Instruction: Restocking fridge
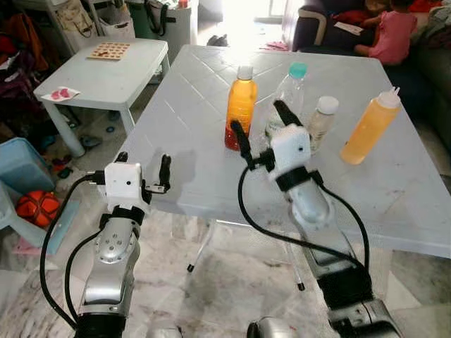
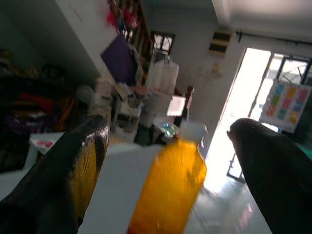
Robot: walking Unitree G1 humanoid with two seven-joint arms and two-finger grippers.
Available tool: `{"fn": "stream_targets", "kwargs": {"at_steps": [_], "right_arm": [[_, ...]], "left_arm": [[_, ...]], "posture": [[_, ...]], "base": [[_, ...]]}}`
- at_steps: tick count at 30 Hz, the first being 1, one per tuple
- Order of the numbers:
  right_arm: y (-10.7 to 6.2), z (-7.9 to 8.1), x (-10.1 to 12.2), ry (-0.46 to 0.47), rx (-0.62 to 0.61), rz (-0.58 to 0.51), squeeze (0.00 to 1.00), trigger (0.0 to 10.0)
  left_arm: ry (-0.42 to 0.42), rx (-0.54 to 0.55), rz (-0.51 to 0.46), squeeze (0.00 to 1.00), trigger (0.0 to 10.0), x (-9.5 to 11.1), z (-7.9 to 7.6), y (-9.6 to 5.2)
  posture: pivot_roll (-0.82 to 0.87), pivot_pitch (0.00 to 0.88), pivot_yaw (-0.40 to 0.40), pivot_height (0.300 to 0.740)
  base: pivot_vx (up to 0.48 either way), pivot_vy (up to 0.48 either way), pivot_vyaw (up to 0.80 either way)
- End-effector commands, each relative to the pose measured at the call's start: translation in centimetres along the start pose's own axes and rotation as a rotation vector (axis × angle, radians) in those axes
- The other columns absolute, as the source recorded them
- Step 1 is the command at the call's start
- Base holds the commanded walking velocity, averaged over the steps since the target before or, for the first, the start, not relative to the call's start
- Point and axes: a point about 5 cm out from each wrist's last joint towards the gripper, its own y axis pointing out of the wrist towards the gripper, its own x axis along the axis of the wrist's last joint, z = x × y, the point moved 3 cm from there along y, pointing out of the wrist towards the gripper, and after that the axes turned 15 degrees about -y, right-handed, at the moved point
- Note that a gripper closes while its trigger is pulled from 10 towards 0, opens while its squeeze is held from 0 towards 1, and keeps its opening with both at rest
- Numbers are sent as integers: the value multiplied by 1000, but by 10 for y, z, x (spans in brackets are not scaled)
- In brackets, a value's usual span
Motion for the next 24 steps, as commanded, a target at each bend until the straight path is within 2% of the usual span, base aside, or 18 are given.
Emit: {"fn": "stream_targets", "kwargs": {"at_steps": [1, 5, 6, 7, 8, 9, 10, 11, 18, 24], "right_arm": [[5, -2, -3, 33, -23, 22, 1000, 10000], [17, -7, -2, 48, -50, 32, 1000, 10000], [22, -10, -3, 33, -75, 42, 624, 10000], [24, -12, -3, 32, -84, 45, 624, 10000], [26, -13, -3, 33, -92, 46, 502, 10000], [30, -16, -3, 19, -112, 53, 443, 10000], [32, -18, -3, 15, -117, 57, 169, 10000], [35, -19, -3, 26, -121, 59, 0, 10000], [53, -32, -8, 47, -165, 98, 0, 10000], [61, -38, -10, 45, -184, 125, 0, 10000]], "left_arm": [[14, 6, 5, 0, 10000, 1, 3, -1], [16, 4, 7, 0, 10000, 2, 3, -2], [20, -4, 17, 0, 10000, 0, 1, -3], [21, -8, 20, 0, 10000, -1, 1, -4], [21, -10, 22, 0, 10000, -2, 0, -4], [19, -16, 25, 0, 10000, -2, -1, -5], [20, -18, 27, 0, 10000, -3, -2, -5], [20, -19, 28, 0, 10000, -2, -2, -6], [22, -28, 34, 0, 10000, -2, -3, -7], [26, -31, 40, 0, 10000, -2, -3, -8]], "posture": [[117, 79, 19, 740], [130, 98, 21, 740], [131, 100, 23, 740], [131, 100, 23, 740], [132, 103, 24, 740], [134, 106, 25, 740], [134, 106, 25, 740], [135, 109, 27, 740], [144, 122, 33, 740], [147, 128, 33, 740]], "base": [[0, 0, 0], [0, 0, 0], [0, 0, 0], [0, 0, 0], [0, 0, 0], [0, 0, 0], [0, 0, 0], [0, 0, 0], [0, 0, 0], [0, 0, 0]]}}
